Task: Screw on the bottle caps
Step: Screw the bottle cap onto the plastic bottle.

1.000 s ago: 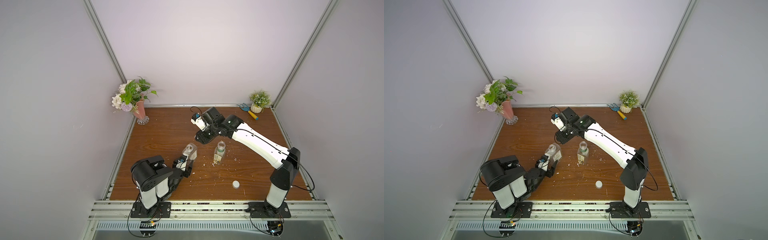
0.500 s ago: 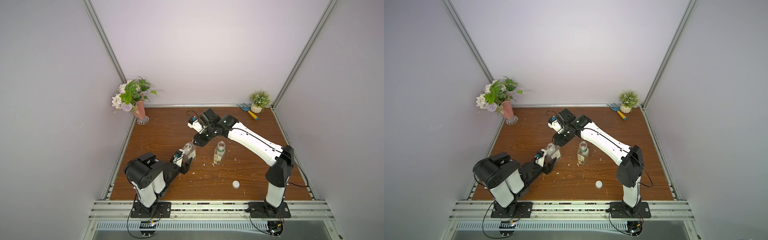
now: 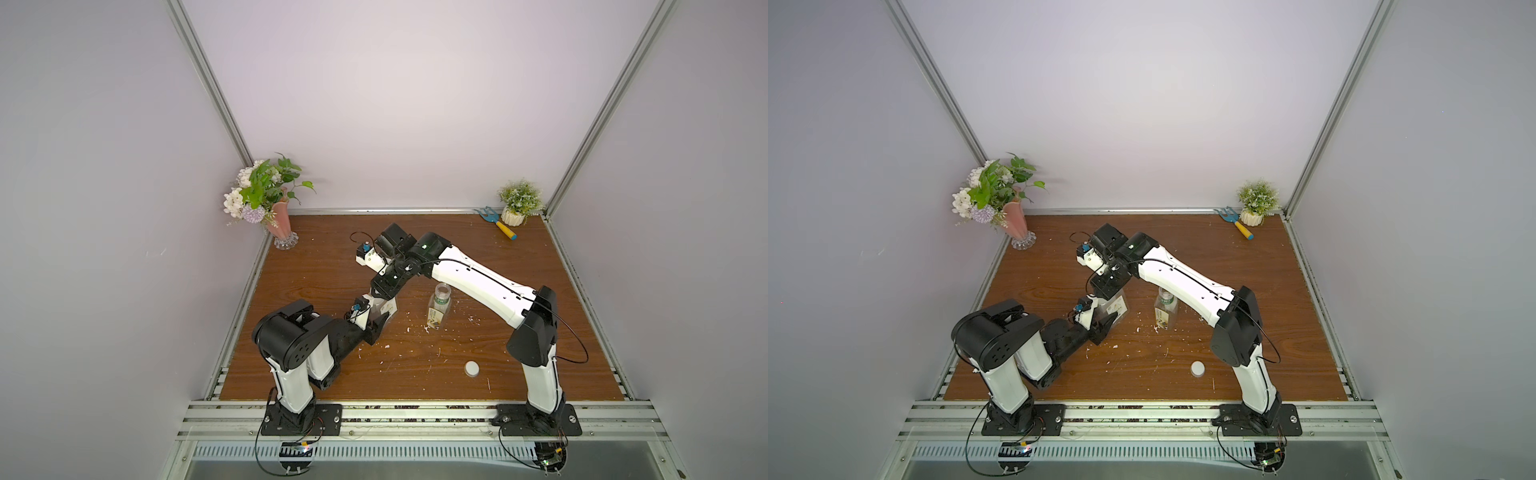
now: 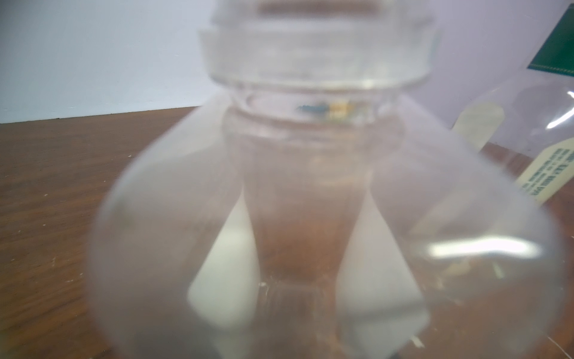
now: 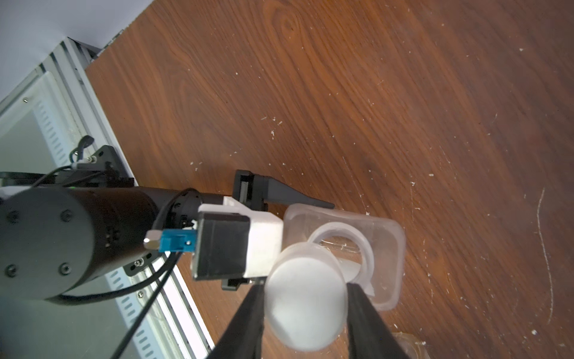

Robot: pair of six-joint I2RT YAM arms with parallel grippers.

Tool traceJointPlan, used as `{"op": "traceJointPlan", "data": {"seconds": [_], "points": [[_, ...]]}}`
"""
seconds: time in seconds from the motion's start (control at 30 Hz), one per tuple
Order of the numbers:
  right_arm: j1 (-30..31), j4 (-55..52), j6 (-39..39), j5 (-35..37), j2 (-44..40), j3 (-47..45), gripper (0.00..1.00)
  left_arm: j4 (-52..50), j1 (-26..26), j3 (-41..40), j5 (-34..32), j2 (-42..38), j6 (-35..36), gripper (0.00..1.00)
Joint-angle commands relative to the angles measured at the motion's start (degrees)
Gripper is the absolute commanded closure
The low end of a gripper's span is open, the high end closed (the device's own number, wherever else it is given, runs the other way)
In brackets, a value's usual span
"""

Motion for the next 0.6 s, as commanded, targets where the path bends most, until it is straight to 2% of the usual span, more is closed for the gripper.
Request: {"op": "traceJointPlan", "data": {"seconds": [0.0,0.17,0.57], "points": [[-0.2,-1.7,-1.1,2.6,-1.3,2.2,0.74,11.6,0.5,0.0,2.4,0.8,0.7,0.54],[-0.2,-1.9,-1.2,4.7,-2.8,1.6,0.74,11.5,0.5,0.1,4.2,1.2,1.3,0.61],[-0.2,-2.3,-1.5,5.4,-2.9,0.1,0.74,11.5,-0.2,-0.3,5.4,1.3,2.9,0.65]]}}
